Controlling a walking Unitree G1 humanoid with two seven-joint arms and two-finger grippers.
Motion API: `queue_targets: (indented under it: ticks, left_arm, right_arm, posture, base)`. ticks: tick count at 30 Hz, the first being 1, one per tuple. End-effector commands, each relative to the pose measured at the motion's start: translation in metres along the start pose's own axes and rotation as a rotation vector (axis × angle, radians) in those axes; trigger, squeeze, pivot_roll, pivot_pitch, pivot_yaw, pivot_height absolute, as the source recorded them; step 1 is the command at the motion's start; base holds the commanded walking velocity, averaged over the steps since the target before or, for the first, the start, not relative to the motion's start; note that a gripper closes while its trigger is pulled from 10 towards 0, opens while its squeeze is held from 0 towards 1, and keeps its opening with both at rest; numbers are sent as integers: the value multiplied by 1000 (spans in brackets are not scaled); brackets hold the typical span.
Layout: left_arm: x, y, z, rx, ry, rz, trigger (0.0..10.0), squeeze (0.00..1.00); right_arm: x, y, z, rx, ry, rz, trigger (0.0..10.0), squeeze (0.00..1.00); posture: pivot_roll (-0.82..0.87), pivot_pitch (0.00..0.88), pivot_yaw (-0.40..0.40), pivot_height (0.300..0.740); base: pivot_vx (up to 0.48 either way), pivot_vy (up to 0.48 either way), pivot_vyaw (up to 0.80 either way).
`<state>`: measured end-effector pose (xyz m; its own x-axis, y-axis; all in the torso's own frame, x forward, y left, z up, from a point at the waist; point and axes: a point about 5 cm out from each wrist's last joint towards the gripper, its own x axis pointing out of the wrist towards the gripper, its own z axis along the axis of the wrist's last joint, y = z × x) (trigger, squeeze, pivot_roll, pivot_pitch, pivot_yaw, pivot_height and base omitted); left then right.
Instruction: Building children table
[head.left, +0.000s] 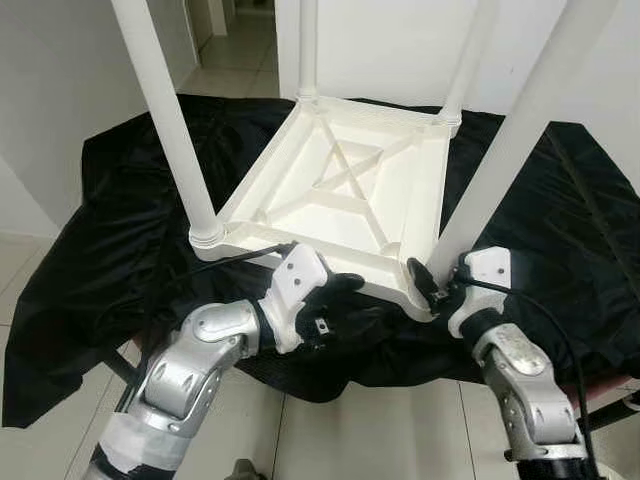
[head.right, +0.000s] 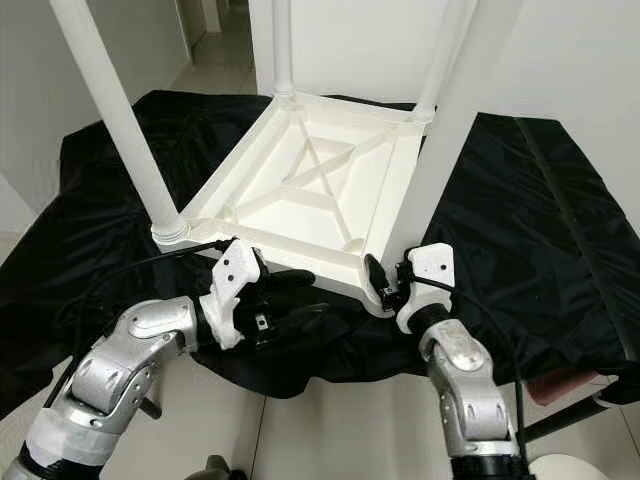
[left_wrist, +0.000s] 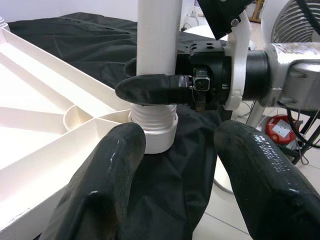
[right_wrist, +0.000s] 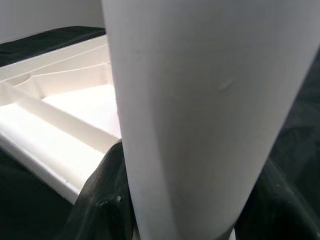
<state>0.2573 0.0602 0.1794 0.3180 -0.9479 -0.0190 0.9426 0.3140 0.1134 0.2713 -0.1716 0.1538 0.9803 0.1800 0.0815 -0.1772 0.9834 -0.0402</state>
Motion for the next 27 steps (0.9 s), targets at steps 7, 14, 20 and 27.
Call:
queue_targets:
  ticks: [7,14,20,27]
  left_arm:
    - [5,12,3,7,-23,148,10000,0]
    - [10,11,4,-10,-42,165,10000,0]
    - [12,12,5,-12,-49,170,10000,0]
    - [11,15,5,3,-56,214,10000,0]
  right_arm:
    - [-2,14,-7,104,21,-430,10000,0]
    - [4,12,-6,159,5,-509,10000,0]
    - [5,14,-4,150,8,-484,10000,0]
    - [9,27,11,148,-88,-364,10000,1000]
  posture:
    - [-65,35,13,740]
    - [-59,36,11,740]
    - [-56,40,4,740]
    - [-46,48,-5,740]
  base:
    - [0,0,0]
    - [0,0,0]
    - [0,0,0]
    - [0,0,0]
